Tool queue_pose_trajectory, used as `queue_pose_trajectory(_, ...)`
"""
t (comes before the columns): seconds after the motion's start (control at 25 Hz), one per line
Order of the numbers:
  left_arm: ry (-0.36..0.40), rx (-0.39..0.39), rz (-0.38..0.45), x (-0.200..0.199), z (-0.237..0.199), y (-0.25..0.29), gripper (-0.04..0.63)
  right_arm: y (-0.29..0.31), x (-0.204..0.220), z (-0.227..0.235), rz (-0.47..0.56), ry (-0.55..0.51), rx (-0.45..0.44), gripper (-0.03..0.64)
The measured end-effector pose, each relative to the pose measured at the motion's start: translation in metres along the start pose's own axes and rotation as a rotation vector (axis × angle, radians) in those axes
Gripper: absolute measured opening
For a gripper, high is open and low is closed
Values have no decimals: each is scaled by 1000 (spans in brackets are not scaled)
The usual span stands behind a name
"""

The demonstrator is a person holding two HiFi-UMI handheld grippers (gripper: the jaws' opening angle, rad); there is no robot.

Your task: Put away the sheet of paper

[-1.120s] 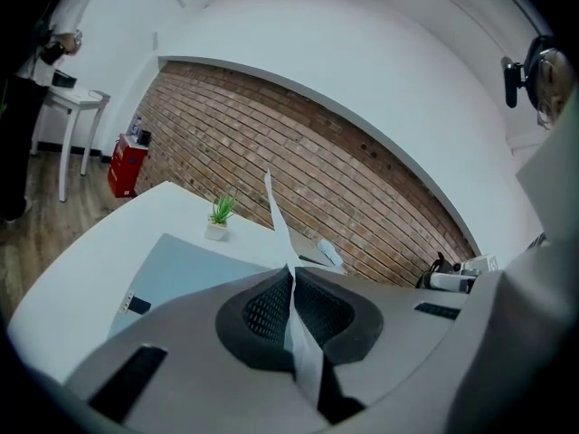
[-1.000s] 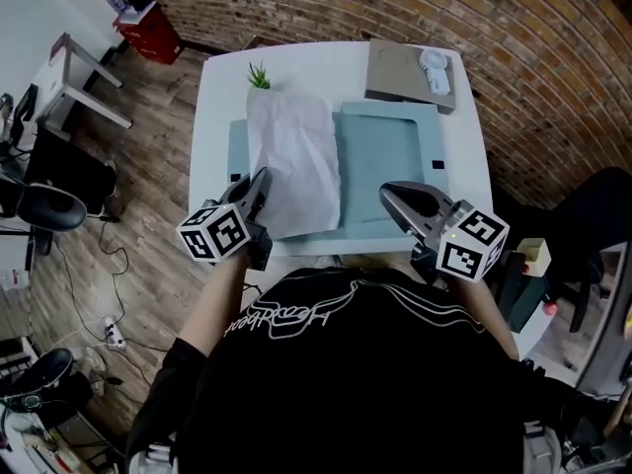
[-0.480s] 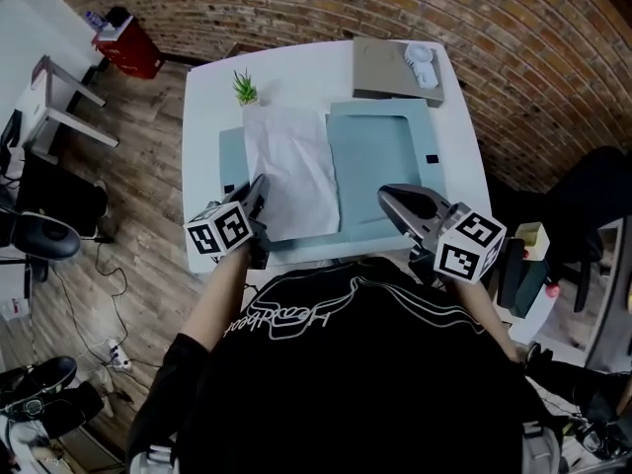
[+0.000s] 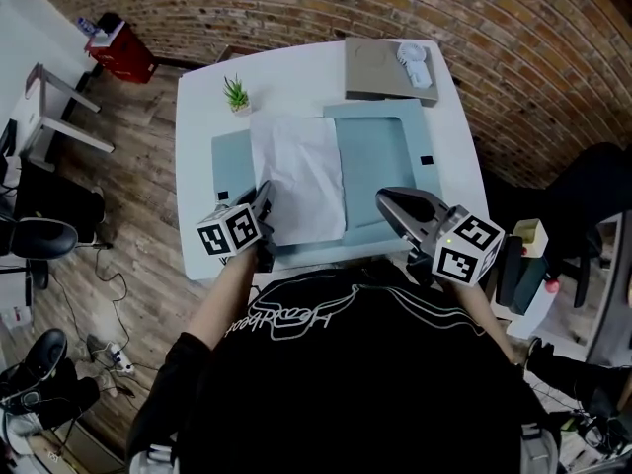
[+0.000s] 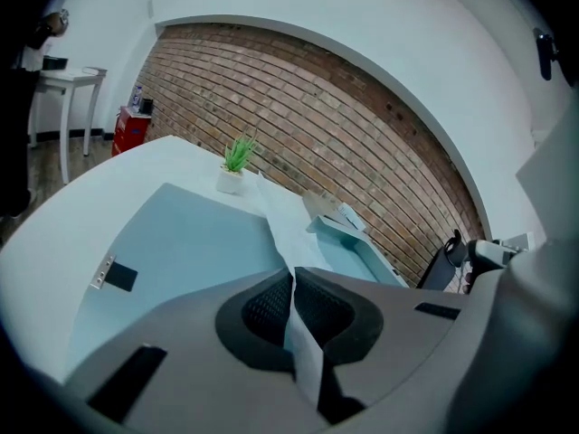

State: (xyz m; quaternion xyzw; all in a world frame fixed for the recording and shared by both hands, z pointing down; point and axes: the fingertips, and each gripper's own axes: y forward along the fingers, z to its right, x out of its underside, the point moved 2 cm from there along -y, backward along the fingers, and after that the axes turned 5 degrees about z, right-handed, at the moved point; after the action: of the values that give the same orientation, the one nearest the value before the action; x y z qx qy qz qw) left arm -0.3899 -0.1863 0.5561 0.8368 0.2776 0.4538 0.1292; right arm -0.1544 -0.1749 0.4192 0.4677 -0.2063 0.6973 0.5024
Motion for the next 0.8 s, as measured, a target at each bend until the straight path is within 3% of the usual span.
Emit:
queue_pose_trajectory(0.32, -22, -44, -16, 11, 22, 16, 31, -26, -12, 30, 16, 17, 25, 2)
queue_pose_trajectory(0.8, -64, -18, -30, 28, 65, 45, 32, -54, -44, 53, 3, -33, -6, 2)
